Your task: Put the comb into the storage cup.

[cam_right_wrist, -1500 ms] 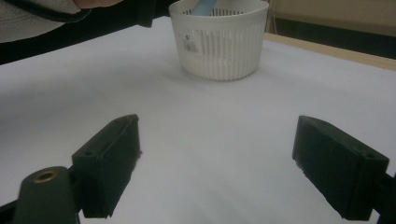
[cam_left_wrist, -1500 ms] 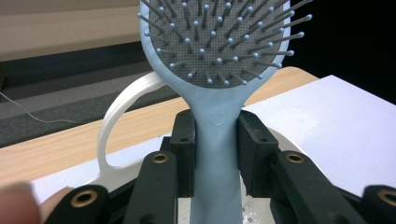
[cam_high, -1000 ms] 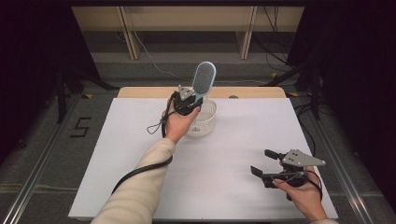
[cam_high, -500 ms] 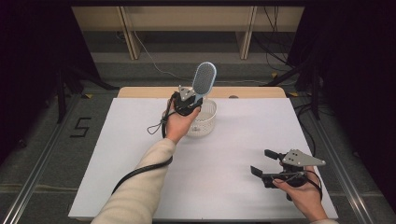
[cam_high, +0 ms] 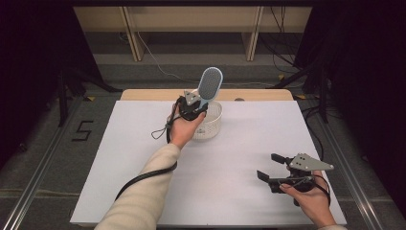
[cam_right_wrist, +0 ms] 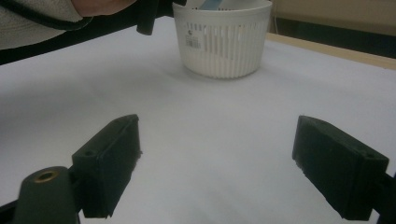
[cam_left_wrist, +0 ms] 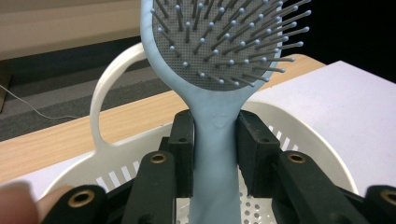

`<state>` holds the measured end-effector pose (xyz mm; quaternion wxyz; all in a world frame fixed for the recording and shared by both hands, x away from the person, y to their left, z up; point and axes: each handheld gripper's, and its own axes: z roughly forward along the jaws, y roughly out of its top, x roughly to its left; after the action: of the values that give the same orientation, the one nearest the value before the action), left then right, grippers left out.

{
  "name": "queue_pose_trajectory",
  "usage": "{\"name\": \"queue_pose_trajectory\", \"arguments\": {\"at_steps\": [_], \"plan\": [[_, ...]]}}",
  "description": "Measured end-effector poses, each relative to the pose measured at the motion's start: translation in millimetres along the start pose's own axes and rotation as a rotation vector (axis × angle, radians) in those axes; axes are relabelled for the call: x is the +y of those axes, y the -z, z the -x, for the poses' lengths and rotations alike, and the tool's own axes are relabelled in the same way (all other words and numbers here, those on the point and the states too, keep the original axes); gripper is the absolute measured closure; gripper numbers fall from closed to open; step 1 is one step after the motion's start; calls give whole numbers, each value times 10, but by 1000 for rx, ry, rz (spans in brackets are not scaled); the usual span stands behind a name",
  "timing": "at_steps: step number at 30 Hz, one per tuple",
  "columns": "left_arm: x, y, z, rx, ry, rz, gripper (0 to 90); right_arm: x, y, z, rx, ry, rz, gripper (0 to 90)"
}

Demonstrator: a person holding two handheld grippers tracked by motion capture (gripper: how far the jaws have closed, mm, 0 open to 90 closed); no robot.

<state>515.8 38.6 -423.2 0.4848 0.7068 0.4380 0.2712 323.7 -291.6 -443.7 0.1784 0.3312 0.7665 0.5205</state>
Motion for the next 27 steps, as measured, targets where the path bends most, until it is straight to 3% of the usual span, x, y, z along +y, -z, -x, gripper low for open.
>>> {"name": "queue_pose_trajectory", "arguments": {"at_steps": [8, 16, 20, 24, 27], "plan": [[-16, -2, 8, -2, -1, -12, 684, 0, 0, 0, 0, 0, 0, 159], [-56, -23, 11, -4, -11, -53, 666, 1, 2, -2, 1, 0, 1, 158], [-40, 5, -1, 2, -50, -60, 573, 0, 0, -2, 1, 0, -1, 159], [-77, 33, 5, -19, -103, -85, 401, -1, -5, -5, 3, -1, -3, 159], [-106, 57, 3, -35, -110, -78, 389, 0, -5, -10, 3, 1, -7, 158]]}}
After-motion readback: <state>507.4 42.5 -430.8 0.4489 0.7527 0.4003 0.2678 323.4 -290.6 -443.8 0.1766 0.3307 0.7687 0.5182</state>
